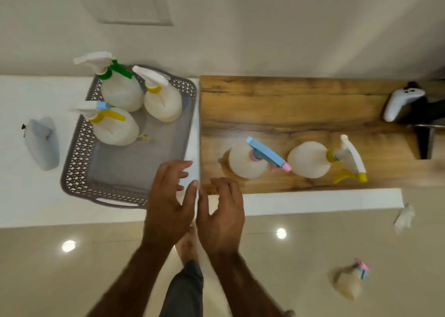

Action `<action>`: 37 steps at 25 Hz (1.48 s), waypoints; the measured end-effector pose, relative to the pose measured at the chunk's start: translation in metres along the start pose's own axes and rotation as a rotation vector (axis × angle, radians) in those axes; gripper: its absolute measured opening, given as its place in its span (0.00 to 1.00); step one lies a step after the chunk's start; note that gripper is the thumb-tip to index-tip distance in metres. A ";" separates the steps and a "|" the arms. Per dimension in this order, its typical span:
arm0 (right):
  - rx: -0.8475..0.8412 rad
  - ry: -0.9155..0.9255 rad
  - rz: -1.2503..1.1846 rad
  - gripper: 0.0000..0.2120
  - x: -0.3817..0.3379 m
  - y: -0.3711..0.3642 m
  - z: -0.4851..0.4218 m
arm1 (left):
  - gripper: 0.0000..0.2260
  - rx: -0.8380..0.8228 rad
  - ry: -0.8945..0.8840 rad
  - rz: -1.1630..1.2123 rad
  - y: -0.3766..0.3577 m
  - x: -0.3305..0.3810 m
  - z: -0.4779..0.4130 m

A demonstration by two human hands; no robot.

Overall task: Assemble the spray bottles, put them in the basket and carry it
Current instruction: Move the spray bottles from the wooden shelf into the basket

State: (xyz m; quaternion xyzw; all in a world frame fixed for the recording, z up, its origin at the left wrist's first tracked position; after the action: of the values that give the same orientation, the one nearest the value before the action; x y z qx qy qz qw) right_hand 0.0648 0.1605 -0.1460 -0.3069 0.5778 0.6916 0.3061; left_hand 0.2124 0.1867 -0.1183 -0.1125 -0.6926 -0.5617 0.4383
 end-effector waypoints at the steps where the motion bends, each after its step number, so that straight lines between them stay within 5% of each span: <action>1: 0.054 -0.051 -0.001 0.16 0.022 0.022 0.005 | 0.18 -0.073 0.004 0.055 -0.020 0.016 0.003; 4: 0.151 -0.170 -0.037 0.19 0.074 0.073 0.002 | 0.27 -0.263 0.067 0.173 -0.074 0.046 0.004; 9: -0.005 -0.142 -0.043 0.37 0.100 0.077 -0.047 | 0.39 -0.415 0.260 0.167 -0.123 0.041 -0.020; 16: -0.186 -0.106 0.000 0.41 0.096 0.038 -0.099 | 0.36 -0.463 0.257 0.056 -0.137 0.034 -0.048; 26: -0.104 0.052 -0.013 0.33 0.026 0.047 -0.092 | 0.37 -0.294 0.262 0.115 -0.075 0.040 -0.051; 37: -0.451 0.262 0.004 0.31 -0.111 -0.075 -0.019 | 0.37 -0.011 0.402 0.229 0.092 -0.068 -0.018</action>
State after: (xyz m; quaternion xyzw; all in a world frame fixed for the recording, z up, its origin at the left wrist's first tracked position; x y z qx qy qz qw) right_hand 0.1938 0.1445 -0.1082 -0.4533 0.4441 0.7579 0.1512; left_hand 0.3208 0.2257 -0.1054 -0.0785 -0.5711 -0.5233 0.6276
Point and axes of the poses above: each hand's wrist, its own z-axis away from the middle knuckle, its own y-axis out of the back of the hand, x = y × z, the point moved 9 cm from there along -z, towards the middle knuckle, and after that the axes turned 5 degrees about -z, right-handed, at the moved point
